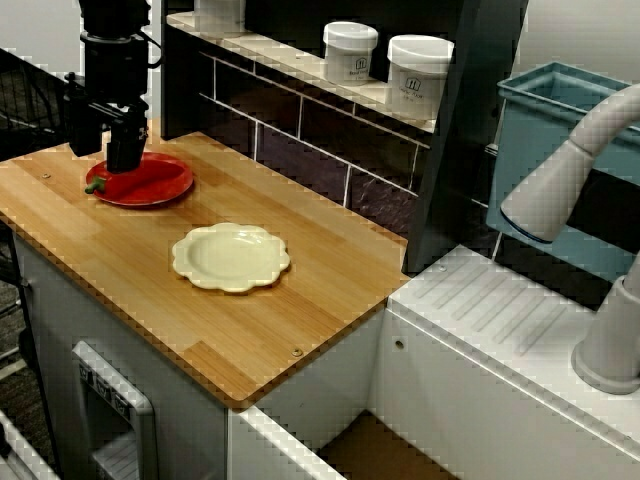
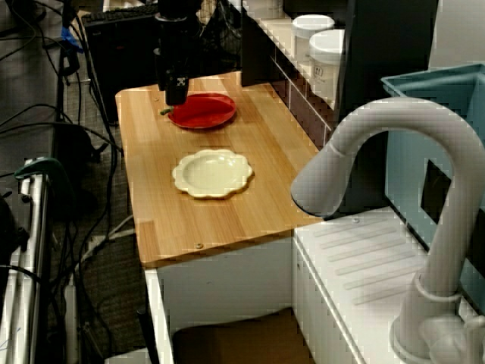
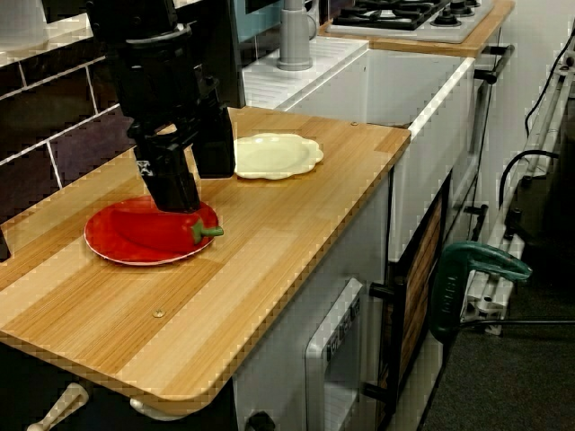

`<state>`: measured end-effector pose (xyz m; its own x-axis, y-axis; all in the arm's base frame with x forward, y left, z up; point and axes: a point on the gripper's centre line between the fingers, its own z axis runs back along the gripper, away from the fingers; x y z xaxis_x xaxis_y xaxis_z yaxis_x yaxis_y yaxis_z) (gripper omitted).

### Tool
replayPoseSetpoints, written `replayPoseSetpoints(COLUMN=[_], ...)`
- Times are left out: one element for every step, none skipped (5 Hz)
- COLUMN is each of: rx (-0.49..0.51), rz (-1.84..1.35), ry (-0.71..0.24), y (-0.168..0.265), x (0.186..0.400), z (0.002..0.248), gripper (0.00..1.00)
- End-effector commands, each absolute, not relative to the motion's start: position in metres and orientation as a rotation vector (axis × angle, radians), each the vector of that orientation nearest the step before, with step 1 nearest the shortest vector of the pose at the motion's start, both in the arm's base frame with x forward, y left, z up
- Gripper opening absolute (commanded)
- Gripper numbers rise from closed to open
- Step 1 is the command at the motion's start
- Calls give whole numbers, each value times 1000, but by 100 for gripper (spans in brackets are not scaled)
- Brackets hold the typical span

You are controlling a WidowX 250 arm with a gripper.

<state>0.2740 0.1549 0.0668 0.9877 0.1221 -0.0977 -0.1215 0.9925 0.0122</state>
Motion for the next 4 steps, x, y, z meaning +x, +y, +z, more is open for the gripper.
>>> replayPoseSetpoints(rx=[86, 100, 106, 91], rz=[159, 180, 191, 194], ry=[6, 15, 31, 43], y=[162, 170, 178, 180], x=[278, 284, 290, 295], z=[90, 83, 77, 74], gripper=[100, 100, 100, 100])
